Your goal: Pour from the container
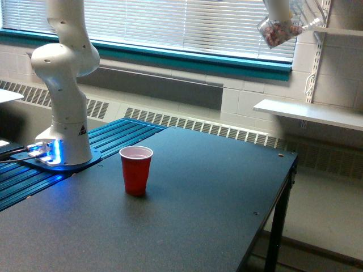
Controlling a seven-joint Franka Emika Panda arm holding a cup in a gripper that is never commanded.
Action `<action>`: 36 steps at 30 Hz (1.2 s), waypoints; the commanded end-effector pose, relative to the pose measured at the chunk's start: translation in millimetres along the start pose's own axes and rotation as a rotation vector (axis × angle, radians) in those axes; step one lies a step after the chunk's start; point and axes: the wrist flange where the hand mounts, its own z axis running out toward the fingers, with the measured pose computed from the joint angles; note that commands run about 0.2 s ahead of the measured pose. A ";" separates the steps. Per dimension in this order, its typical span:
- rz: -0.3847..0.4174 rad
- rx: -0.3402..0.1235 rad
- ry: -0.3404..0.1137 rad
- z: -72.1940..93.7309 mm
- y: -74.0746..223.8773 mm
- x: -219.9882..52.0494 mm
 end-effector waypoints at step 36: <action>-0.102 -0.123 -0.059 -31.3 67.1 -83.3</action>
